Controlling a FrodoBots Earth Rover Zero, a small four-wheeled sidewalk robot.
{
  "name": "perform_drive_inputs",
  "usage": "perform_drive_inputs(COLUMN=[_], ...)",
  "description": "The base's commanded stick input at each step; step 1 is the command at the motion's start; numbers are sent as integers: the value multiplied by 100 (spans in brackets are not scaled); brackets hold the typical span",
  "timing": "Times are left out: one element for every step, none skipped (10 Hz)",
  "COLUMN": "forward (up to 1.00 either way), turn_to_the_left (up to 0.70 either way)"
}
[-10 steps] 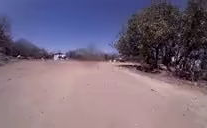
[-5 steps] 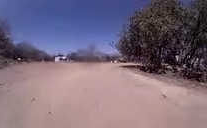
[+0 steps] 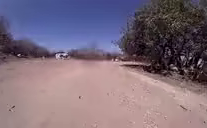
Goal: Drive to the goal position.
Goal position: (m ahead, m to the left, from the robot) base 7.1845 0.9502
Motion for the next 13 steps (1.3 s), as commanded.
perform_drive_inputs(forward=[100, 100, 100, 100, 100, 100, 100, 100, 100, 100, 100, 100, 100], turn_to_the_left=[0, 0, 0, 0, 27, 27, 0, 0, 0, 0, 0, 0, 0])
